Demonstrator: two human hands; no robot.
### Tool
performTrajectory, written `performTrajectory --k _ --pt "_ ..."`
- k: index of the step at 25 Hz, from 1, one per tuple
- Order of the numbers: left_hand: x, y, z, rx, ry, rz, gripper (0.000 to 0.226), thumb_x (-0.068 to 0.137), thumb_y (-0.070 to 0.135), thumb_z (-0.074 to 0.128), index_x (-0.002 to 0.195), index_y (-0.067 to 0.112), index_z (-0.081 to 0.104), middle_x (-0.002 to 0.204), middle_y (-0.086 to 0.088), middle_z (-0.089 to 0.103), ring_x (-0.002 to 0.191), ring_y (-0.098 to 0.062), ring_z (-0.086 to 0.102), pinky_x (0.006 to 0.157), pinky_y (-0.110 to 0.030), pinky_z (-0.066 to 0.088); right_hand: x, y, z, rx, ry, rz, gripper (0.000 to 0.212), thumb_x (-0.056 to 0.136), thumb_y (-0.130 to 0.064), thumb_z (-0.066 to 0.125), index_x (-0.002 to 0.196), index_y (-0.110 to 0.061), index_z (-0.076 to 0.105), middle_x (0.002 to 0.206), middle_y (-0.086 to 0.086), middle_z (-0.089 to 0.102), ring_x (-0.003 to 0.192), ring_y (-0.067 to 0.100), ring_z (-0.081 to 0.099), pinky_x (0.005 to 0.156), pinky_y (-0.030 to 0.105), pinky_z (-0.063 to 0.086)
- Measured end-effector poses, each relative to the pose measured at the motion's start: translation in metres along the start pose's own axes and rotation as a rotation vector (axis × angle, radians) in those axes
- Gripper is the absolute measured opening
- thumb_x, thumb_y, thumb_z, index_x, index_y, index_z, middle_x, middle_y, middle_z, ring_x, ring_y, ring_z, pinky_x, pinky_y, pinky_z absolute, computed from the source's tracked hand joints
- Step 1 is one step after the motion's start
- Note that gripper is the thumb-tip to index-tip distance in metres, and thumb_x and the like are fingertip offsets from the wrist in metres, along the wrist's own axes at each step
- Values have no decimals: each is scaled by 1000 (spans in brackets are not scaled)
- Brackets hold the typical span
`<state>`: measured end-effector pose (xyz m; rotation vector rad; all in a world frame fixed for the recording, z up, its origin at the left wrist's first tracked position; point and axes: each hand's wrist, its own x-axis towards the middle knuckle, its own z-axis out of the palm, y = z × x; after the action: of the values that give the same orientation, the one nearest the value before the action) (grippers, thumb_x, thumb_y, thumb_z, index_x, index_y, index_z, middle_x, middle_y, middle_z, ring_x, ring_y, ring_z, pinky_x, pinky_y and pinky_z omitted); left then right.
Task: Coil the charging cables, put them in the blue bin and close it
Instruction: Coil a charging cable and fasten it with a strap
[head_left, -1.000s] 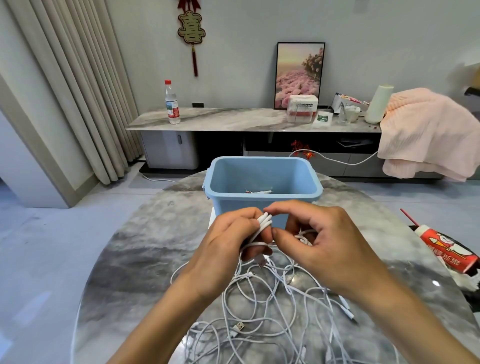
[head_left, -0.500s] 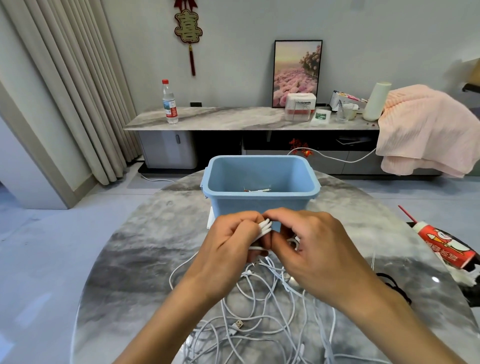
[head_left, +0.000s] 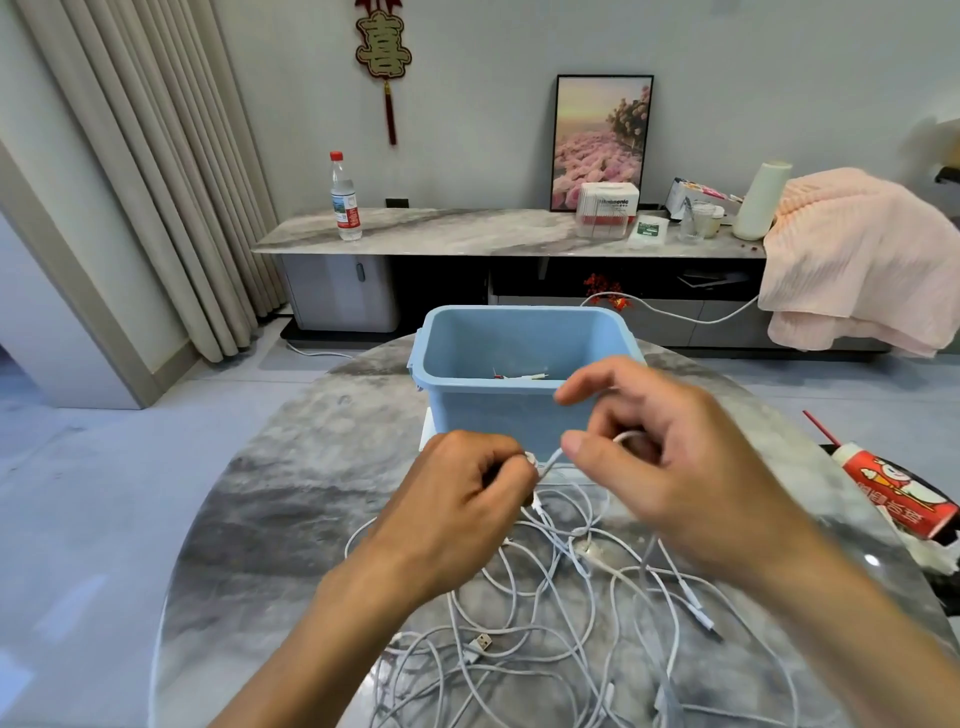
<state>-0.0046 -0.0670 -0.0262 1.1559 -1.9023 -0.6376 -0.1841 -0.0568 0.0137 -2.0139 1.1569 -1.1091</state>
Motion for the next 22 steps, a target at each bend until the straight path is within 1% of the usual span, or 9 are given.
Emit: performTrajectory --k 2,3,5,8,12,15,18,20,22 --pt "1 0 -8 -245 -98 -107 32 84 26 45 56 12 53 55 -5 53 51 -13 46 52 -28 39 2 3 -20 169 -60 36 21 76 -34 70 95 -27 65 69 -5 59 51 20 40 56 20 34" --pt "2 2 -12 -342 -146 -129 33 86 24 45 57 12 54 56 -2 54 51 -8 46 53 -21 38 2 7 -28 148 -70 19 20 75 -37 71 93 -28 68 72 -6 62 56 31 44 58 28 37" --pt "3 7 -15 -464 -228 -135 33 90 22 45 61 9 53 57 -1 50 53 -8 46 54 -11 39 5 16 -39 -6 -69 -37 15 76 -40 71 87 -29 73 77 -8 70 63 30 58 60 35 47" --pt "5 11 -16 -726 -293 -161 33 93 24 44 63 13 53 52 3 36 56 -25 34 64 -20 47 8 26 -42 -117 28 -87 31 78 -57 66 81 -27 74 68 -1 69 60 20 60 58 36 48" --pt "3 15 -16 -1348 -387 -298 28 94 21 42 71 11 54 55 3 30 50 -13 24 70 -33 50 9 39 -9 -98 143 -99 37 90 -51 54 72 -21 65 55 -1 52 49 12 42 49 27 35" --pt "6 9 -20 -1709 -151 -290 22 97 15 40 87 6 58 65 2 37 56 -10 33 93 -35 52 -4 38 34 -83 112 -13 36 97 -51 46 76 -24 57 58 -3 51 52 4 44 52 27 35" --pt "14 -1 -26 -1582 231 -273 22 95 10 40 100 3 60 69 1 46 60 -10 47 105 -40 46 -22 21 69 -91 -104 71 24 101 -44 43 91 -25 54 67 -12 56 65 7 52 65 33 43" --pt "14 -4 -24 -1237 293 -191 22 95 10 44 106 2 61 68 0 52 63 -11 52 101 -38 47 -24 5 74 -163 -166 87 13 101 -35 44 97 -26 52 75 -11 59 74 8 54 72 34 44" --pt "8 -2 -17 -730 233 -23 23 95 14 45 108 5 62 69 0 55 68 -13 53 79 -28 47 -21 -10 61 -254 -165 84 13 99 -32 46 90 -26 52 80 -9 62 79 11 55 74 34 44"
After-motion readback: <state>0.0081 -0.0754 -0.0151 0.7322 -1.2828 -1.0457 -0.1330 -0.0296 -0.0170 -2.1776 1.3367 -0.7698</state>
